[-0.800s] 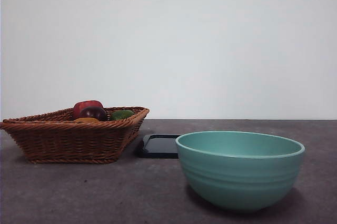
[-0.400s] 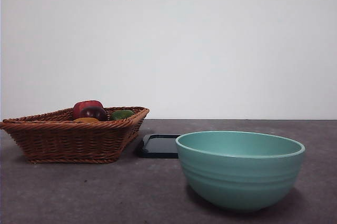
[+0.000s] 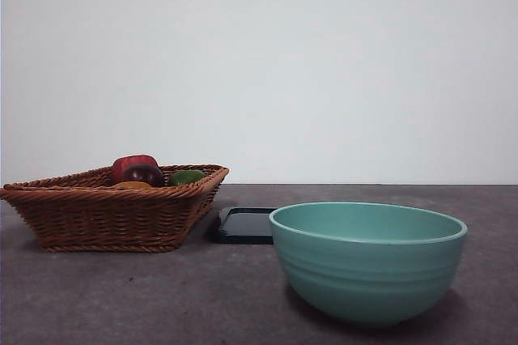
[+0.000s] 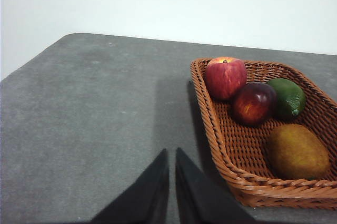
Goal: Pick up the wifruite, put it on the bowl, pick up the plate, put it on desk
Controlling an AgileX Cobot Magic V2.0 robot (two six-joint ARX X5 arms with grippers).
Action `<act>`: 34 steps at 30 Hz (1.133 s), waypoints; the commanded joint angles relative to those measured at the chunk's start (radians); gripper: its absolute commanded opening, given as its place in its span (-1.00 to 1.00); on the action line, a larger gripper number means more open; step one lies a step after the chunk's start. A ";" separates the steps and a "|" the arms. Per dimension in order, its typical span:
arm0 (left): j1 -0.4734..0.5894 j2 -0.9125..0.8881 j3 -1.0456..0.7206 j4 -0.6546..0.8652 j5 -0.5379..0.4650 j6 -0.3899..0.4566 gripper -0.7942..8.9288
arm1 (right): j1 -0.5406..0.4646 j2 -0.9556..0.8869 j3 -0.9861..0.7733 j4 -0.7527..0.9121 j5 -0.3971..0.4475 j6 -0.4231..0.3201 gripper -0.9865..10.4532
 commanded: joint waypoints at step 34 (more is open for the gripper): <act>0.001 0.000 -0.020 0.009 -0.004 -0.007 -0.80 | -0.139 -0.159 -0.775 0.662 0.005 -0.085 -0.82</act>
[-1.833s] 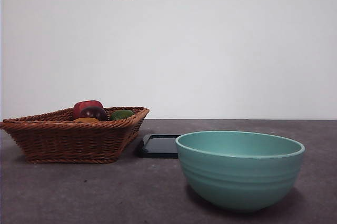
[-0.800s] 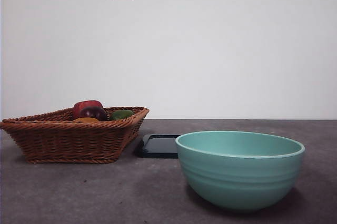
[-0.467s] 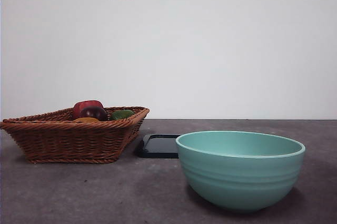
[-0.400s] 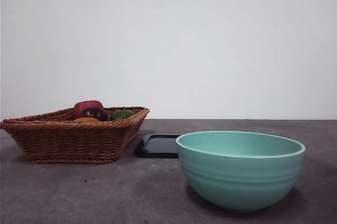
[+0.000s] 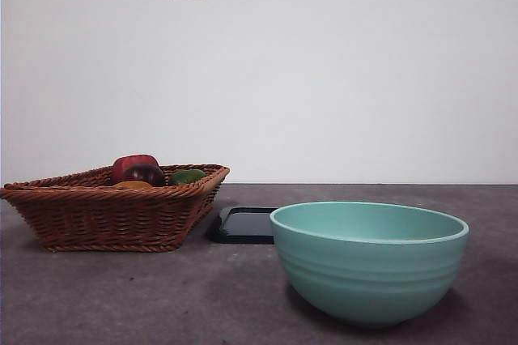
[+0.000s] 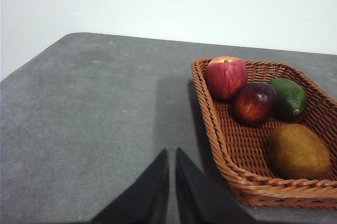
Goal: Pick up the wifruite, put it on the bowl, pick up the plate, put it on desk
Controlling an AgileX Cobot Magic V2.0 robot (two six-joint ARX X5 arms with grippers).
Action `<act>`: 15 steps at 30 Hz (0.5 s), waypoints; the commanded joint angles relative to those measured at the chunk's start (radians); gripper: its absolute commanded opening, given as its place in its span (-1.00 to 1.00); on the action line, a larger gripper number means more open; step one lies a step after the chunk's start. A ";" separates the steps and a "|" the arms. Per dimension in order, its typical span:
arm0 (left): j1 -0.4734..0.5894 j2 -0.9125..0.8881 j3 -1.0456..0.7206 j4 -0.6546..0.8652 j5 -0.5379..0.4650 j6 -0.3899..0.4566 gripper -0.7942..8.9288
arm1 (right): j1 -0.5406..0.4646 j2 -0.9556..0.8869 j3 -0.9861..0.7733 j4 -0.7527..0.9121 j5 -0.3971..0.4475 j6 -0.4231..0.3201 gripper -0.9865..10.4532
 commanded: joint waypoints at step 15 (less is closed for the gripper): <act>0.001 0.000 -0.020 0.010 -0.004 -0.007 -0.80 | -0.001 -0.003 -0.006 0.012 0.003 0.002 -0.82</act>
